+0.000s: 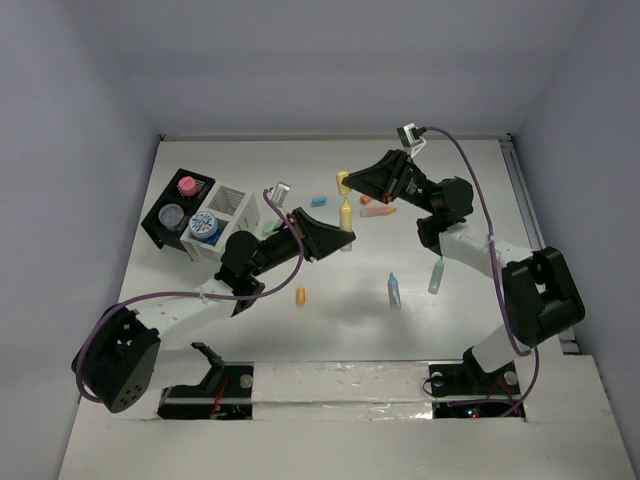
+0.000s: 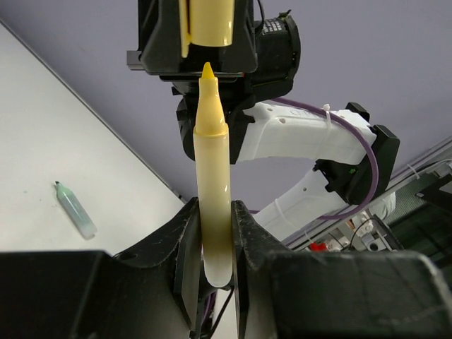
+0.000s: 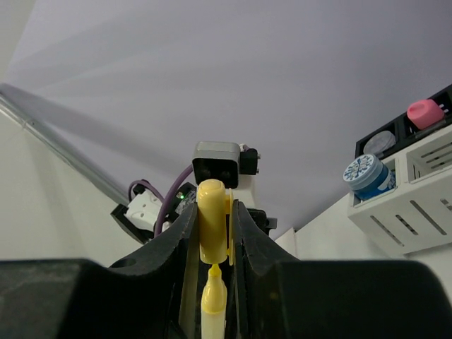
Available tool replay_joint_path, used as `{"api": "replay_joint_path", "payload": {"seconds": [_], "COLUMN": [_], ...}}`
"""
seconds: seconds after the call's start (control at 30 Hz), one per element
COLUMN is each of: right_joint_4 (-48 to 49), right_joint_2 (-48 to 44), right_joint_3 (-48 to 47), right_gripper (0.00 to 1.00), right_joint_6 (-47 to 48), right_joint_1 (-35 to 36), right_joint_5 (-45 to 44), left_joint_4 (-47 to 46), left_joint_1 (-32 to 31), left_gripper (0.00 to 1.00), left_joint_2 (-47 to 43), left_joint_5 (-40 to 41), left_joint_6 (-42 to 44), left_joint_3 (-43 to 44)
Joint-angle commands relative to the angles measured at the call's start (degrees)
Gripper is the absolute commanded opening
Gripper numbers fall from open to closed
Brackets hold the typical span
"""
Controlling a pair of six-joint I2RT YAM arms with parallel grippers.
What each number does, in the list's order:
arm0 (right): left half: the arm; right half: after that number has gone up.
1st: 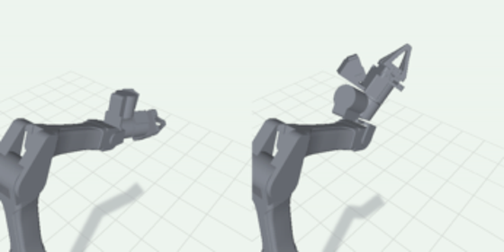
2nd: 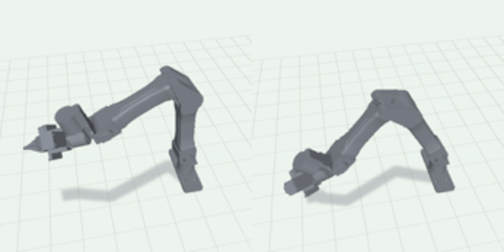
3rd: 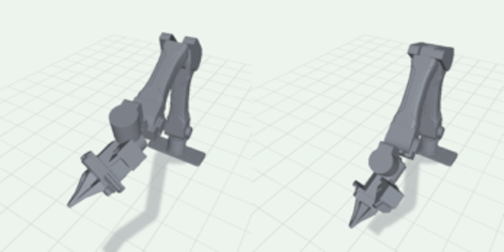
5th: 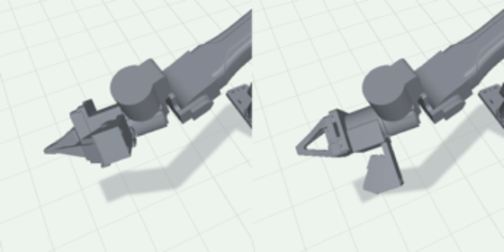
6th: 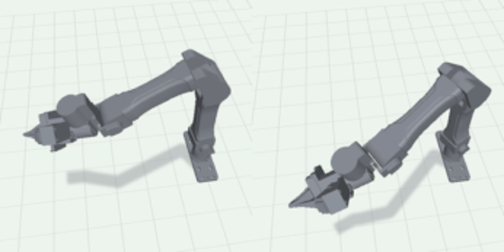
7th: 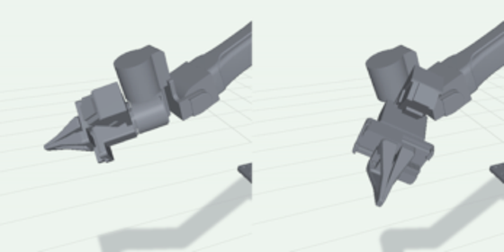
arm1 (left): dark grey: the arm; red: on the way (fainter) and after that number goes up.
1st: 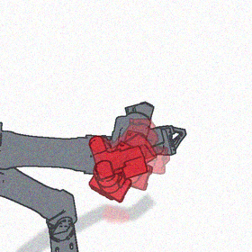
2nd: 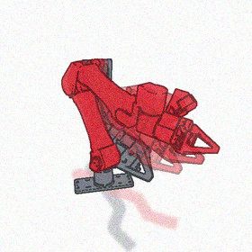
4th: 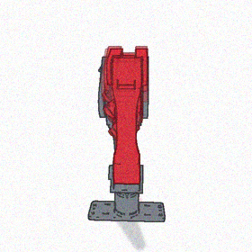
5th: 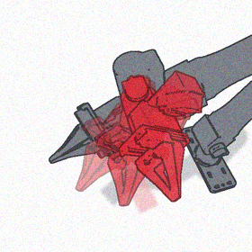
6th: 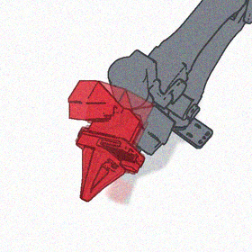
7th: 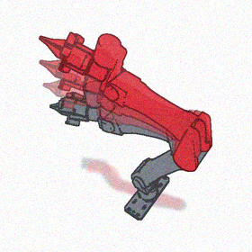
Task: Sort the stationery into containers
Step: Close the pen cap on the pen.
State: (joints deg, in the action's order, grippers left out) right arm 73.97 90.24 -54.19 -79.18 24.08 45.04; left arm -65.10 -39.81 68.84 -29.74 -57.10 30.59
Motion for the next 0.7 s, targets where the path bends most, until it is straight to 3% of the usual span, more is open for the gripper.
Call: {"api": "replay_joint_path", "payload": {"seconds": [0.0, 0.67], "right_joint_4": [11.98, 9.61], "right_joint_2": [-2.52, -3.66], "right_joint_3": [-0.56, 2.60], "right_gripper": [0.00, 0.00], "right_joint_6": [1.92, 5.44], "right_joint_1": [0.45, 0.97], "right_joint_5": [0.14, -0.12], "left_joint_4": [-3.02, -0.64], "left_joint_1": [-0.27, -0.27], "left_gripper": [0.00, 0.00], "left_joint_2": [-0.55, -2.39], "left_joint_5": [-0.15, 1.61], "left_joint_6": [1.11, 4.63], "left_joint_3": [1.84, 3.42]}}
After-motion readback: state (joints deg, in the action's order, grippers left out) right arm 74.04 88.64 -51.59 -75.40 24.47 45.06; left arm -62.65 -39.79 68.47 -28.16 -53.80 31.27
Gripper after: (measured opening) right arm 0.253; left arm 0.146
